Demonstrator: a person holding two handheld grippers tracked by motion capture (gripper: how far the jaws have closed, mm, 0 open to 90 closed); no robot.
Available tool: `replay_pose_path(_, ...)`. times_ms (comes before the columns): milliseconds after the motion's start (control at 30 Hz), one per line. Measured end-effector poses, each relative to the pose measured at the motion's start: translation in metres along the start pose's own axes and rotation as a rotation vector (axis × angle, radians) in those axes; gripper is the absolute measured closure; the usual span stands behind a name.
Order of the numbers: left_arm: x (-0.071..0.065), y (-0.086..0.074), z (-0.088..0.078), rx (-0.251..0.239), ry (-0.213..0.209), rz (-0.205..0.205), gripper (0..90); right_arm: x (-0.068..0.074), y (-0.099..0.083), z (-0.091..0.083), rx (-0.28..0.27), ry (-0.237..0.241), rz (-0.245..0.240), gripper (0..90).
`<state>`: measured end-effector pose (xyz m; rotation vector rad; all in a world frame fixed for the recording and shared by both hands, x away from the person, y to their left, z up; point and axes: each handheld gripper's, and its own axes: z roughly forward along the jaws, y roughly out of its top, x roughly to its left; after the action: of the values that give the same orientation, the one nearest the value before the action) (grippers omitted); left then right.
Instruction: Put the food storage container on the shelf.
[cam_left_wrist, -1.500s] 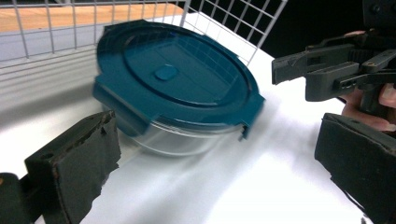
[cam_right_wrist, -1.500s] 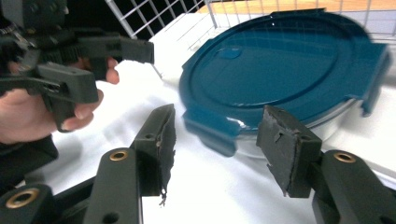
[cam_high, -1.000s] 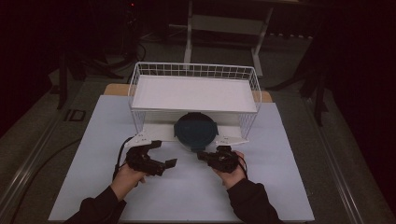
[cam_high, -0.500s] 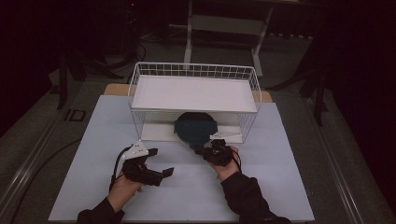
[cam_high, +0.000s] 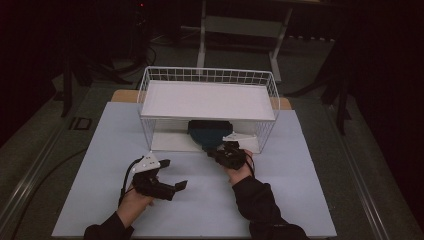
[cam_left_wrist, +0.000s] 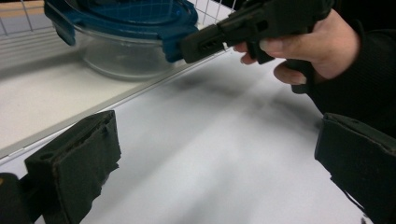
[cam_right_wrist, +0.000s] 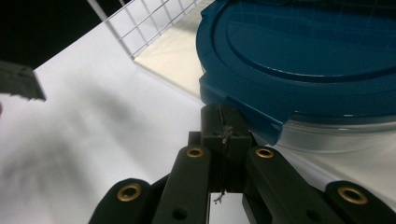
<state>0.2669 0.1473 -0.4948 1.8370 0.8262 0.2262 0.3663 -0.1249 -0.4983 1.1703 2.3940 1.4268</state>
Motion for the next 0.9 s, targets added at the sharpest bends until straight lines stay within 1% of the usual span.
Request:
replay_pose_path(233,-0.001,-0.001,0.000,0.005,-0.003,0.012,0.1,-0.006,0.005,0.005,-0.009,-0.022,0.016,90.0)
replay_pose_path(300,-0.001,0.000,0.000,0.004,-0.005,0.008,0.0,-0.008,0.006,0.006,-0.013,-0.036,0.012,90.0)
replay_pose_path(333,-0.001,0.000,0.000,0.004,-0.005,0.008,0.1,-0.010,0.006,0.007,-0.014,-0.041,0.017,90.0)
replay_pose_path(367,-0.001,0.000,0.000,-0.001,-0.006,0.008,0.1,-0.012,0.006,0.007,-0.018,-0.029,0.025,90.0)
replay_pose_path(433,-0.001,0.000,0.000,0.003,-0.005,0.010,0.1,-0.012,0.007,0.008,-0.018,-0.025,0.023,90.0)
replay_pose_path(467,-0.002,-0.001,0.001,0.001,-0.006,0.011,0.1,-0.010,0.007,0.008,-0.016,-0.035,0.006,90.0)
replay_pose_path(533,-0.003,-0.001,0.001,0.008,-0.003,0.022,0.0,-0.008,0.007,0.008,-0.014,-0.037,0.013,90.0)
replay_pose_path(600,-0.003,0.000,0.000,0.007,-0.007,0.023,0.1,-0.006,0.007,0.005,-0.018,-0.021,0.009,89.7)
replay_pose_path(667,-0.004,0.000,0.000,0.002,-0.009,0.023,0.1,-0.003,0.006,0.000,-0.030,0.003,0.003,82.2)
replay_pose_path(700,-0.004,0.000,0.000,0.002,-0.009,0.023,0.1,-0.003,0.006,0.000,-0.030,0.003,0.003,82.2)
replay_pose_path(733,-0.004,0.000,0.000,0.004,-0.008,0.025,0.1,0.001,0.005,-0.006,-0.033,0.017,-0.007,74.3)
replay_pose_path(800,-0.005,0.000,0.000,0.004,-0.011,0.025,0.1,0.003,0.004,-0.011,-0.036,0.034,-0.005,64.1)
replay_pose_path(867,-0.005,0.001,0.000,0.003,-0.011,0.027,0.1,0.006,0.001,-0.016,-0.043,0.043,-0.016,48.2)
replay_pose_path(900,-0.005,0.001,0.000,0.003,-0.011,0.027,0.1,0.007,0.000,-0.019,-0.048,0.039,-0.014,48.2)
